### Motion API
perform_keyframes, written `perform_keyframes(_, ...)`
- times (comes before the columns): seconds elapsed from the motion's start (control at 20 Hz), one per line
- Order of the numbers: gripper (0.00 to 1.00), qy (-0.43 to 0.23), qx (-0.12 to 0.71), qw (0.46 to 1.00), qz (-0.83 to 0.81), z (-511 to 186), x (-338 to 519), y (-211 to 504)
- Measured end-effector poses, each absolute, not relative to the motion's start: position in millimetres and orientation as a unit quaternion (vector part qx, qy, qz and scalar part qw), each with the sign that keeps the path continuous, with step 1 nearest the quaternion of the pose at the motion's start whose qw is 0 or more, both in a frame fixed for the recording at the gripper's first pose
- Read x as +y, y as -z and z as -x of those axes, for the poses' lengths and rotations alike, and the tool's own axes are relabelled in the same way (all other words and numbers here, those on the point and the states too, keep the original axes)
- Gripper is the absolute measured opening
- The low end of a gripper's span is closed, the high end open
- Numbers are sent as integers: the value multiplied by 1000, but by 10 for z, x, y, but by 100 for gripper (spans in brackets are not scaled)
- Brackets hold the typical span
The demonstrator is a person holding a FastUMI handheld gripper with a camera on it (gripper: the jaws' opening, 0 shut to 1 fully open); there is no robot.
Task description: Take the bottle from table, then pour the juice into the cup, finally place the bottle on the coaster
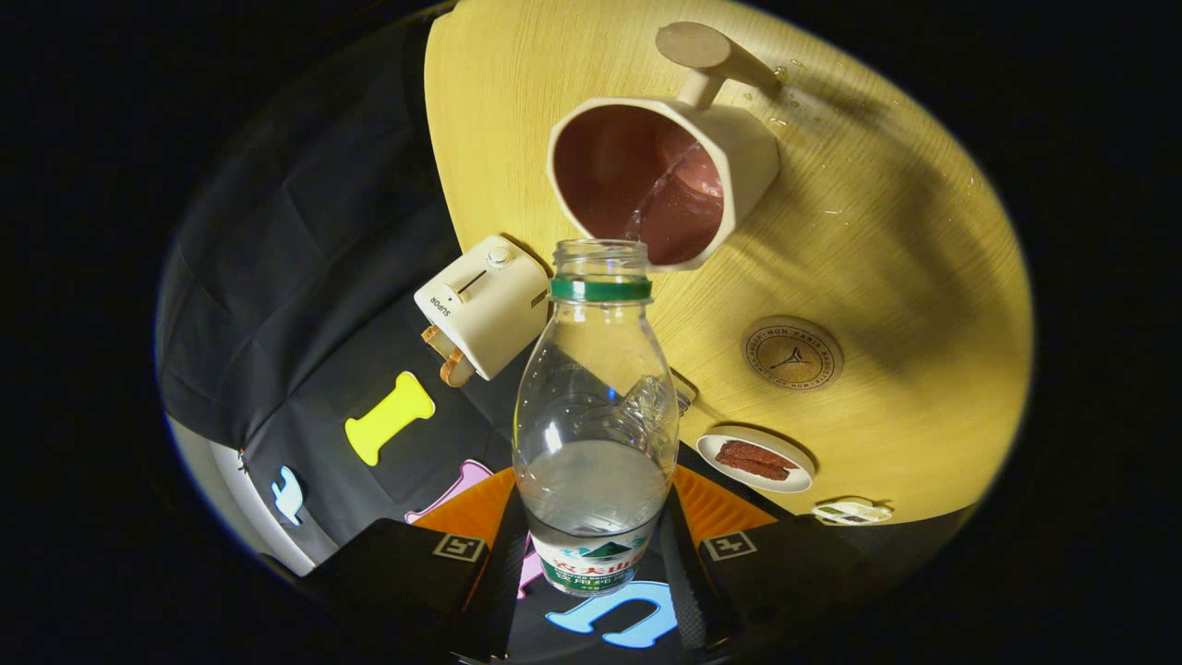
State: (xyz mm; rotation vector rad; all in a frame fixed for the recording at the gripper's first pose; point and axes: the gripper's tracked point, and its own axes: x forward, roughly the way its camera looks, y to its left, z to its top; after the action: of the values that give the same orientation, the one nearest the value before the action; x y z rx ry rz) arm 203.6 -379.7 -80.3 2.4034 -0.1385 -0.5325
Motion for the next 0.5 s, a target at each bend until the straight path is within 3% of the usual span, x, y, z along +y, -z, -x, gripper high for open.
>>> perform_keyframes(0.5, 70, 209, -72, 311, -924, -2021, -3903, 806)
